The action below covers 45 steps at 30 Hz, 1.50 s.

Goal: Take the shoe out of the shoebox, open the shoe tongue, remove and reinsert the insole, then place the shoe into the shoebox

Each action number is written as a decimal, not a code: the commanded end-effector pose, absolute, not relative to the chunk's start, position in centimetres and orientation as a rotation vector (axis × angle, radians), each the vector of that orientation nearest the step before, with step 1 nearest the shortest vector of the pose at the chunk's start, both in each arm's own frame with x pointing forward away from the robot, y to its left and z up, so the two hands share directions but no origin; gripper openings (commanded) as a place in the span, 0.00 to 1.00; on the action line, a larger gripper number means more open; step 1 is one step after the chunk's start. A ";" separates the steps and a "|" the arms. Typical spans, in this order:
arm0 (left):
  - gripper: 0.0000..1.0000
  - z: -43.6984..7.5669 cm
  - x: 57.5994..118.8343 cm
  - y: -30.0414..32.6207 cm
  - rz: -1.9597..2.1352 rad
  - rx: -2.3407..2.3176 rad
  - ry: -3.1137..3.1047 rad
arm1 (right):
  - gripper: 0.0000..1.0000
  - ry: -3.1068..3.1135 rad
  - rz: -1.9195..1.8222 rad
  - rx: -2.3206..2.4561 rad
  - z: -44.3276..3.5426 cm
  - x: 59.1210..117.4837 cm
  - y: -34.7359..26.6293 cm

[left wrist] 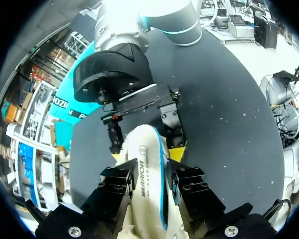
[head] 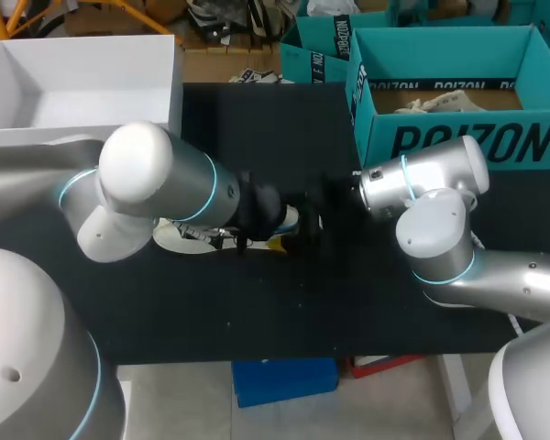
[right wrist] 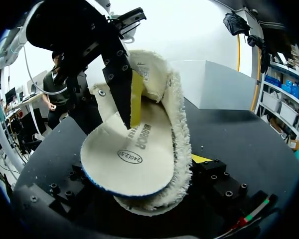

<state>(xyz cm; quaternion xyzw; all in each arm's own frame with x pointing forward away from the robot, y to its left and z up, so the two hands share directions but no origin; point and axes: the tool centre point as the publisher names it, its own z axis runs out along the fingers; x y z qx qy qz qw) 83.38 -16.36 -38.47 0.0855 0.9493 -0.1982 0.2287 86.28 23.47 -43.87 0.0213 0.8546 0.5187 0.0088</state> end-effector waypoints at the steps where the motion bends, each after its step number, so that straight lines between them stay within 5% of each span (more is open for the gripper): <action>1: 0.37 -38.6 83.1 -16.5 -0.531 0.224 2.595 | 0.00 2.671 1.619 0.067 -44.2 86.5 23.4; 8: 0.33 -38.7 83.4 -16.6 -0.517 0.217 2.587 | 0.00 2.671 1.619 0.067 -44.2 86.5 23.4; 13: 0.00 -38.6 83.6 -16.5 -0.513 0.198 2.596 | 0.00 2.671 1.619 0.067 -44.2 86.5 23.4; 32: 0.00 -31.9 79.7 -13.8 -0.733 0.104 2.804 | 0.00 2.671 1.619 0.067 -44.2 86.5 23.4; 45: 0.00 -22.4 76.2 -14.3 -1.188 0.198 2.901 | 0.00 2.671 1.619 0.067 -44.2 86.5 23.4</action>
